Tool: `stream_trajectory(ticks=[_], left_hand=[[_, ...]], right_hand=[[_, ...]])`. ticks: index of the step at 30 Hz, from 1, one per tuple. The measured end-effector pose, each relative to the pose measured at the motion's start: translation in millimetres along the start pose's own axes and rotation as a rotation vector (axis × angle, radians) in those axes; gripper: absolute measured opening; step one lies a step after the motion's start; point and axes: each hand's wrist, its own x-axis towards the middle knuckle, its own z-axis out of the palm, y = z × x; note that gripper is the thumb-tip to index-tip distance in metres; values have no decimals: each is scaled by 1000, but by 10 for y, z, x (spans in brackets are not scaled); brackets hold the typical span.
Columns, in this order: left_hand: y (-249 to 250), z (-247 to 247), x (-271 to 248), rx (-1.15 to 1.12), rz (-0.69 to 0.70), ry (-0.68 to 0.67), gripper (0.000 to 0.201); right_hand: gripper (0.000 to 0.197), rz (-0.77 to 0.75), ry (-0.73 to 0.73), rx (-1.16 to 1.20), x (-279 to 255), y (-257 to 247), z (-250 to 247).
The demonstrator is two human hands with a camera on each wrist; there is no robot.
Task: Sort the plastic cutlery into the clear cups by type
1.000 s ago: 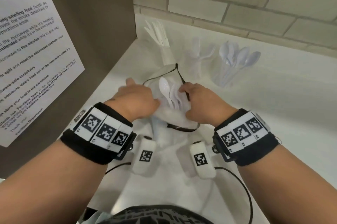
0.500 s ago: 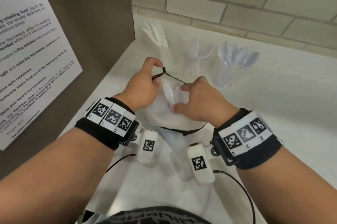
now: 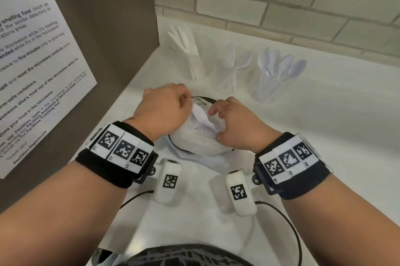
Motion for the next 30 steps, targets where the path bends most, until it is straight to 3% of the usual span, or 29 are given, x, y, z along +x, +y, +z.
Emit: stream_trajectory(ticks=[2,4,7,10,14,16,19,21,25,28,30], left_hand=[[-11,-10,-3,126,-76,-202,36],[-40,-18,3,215,-85,-272,38],[-19,-58,-28,5,-53,-198,24],[2,-75,-39,-253,-46,-83,25],[-73,-25,-90,-101,-153,-258,51],[-68,-6,-77,-43,-173,-300,47],[-14,-15,-68,-35,-164,-188,31],[-3,-7,-91,-11,-162,-213,46],[1,-8,-205,109,-217,-413,79],[3,4,-209,147,-250,-459,69],[-2,24,-216,81,-250,-414,63]], right_hand=[[47,-16,9,-89,-14,-8,23],[54,-18,-13,-128,-36,-16,26],[65,-19,-57,-155,-57,-4,-62],[59,0,-8,-161,-48,49,-151],[48,-22,-8,-204,-22,52,-100],[49,-45,20,-284,-6,12,-60],[45,-130,138,-340,10,-98,-34],[47,-102,74,-289,32,-134,10],[61,62,-79,-359,58,-93,62],[38,-18,-18,-434,37,-147,63],[30,-76,-21,-461,32,-192,109]])
